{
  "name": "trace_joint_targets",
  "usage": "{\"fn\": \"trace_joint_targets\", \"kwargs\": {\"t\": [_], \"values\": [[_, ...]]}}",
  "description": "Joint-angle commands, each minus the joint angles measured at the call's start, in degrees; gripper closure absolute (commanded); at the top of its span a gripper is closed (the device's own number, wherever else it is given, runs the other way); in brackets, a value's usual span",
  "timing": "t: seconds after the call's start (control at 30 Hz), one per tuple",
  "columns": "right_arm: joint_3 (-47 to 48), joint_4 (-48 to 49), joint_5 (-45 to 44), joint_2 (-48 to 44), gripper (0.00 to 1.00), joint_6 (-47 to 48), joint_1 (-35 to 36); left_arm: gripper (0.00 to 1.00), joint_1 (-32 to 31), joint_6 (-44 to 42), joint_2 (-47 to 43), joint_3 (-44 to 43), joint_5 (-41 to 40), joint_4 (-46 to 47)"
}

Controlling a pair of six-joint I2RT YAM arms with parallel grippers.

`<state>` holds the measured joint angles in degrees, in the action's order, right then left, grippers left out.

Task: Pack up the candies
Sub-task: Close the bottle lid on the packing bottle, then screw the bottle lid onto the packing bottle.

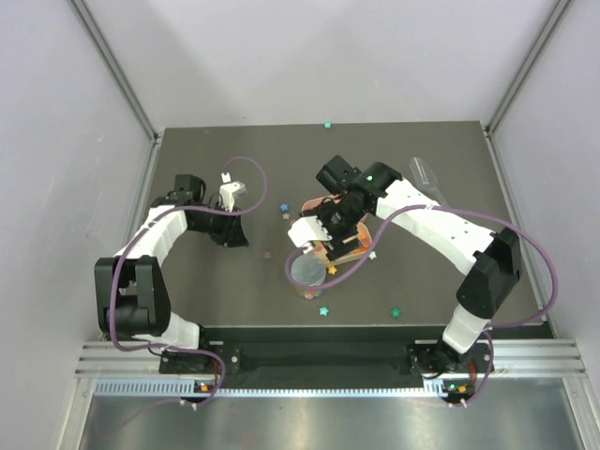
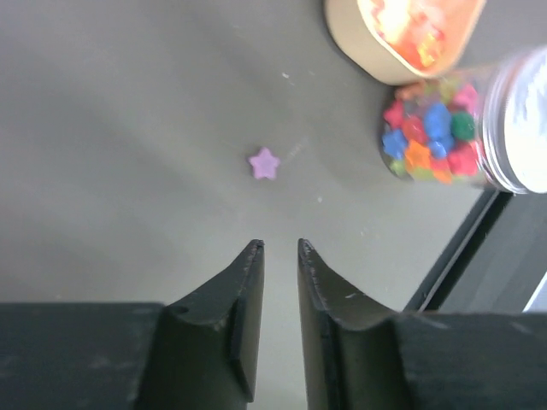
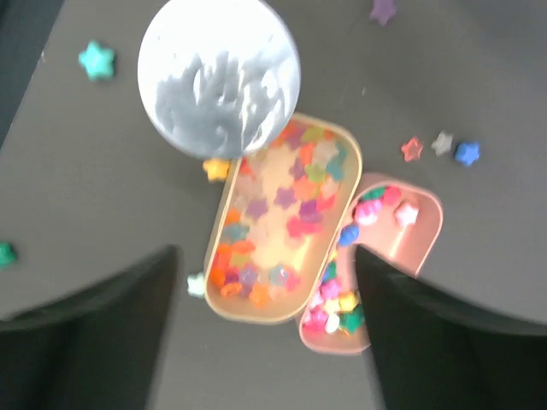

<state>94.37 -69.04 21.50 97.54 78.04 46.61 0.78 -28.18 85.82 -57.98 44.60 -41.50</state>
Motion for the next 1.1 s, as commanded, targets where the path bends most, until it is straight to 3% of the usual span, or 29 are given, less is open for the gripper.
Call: {"fn": "trace_joint_targets", "kwargs": {"t": [0.0, 0.03, 0.07, 0.17, 0.47, 1.07], "values": [[-0.6, 5.6, 7.9, -0.1, 0.38, -7.0, 1.3, 0.74, 0.2, -6.0, -2.4, 2.3, 4.2, -2.6], [-0.8, 6.8, 8.5, 0.3, 0.49, -7.7, 1.7, 0.75, 0.2, -5.6, -2.2, 2.3, 3.7, -2.5], [-0.8, 7.8, 9.6, 0.6, 0.72, -7.8, 2.4, 0.75, 0.3, -5.4, -2.0, 2.2, 3.5, -2.5], [-0.2, 8.7, 10.4, 2.9, 0.96, -8.8, 4.3, 0.75, 0.1, -4.5, -1.9, 2.2, 2.2, -1.7], [-0.9, 6.2, 12.5, 7.4, 0.90, -6.4, 7.6, 0.75, 0.2, -3.0, -1.8, 3.0, 0.8, -0.5], [-6.2, 6.8, 10.1, 10.5, 0.90, -3.8, 8.1, 0.73, 0.2, -0.3, 3.5, -1.1, 0.9, 2.6]]}}
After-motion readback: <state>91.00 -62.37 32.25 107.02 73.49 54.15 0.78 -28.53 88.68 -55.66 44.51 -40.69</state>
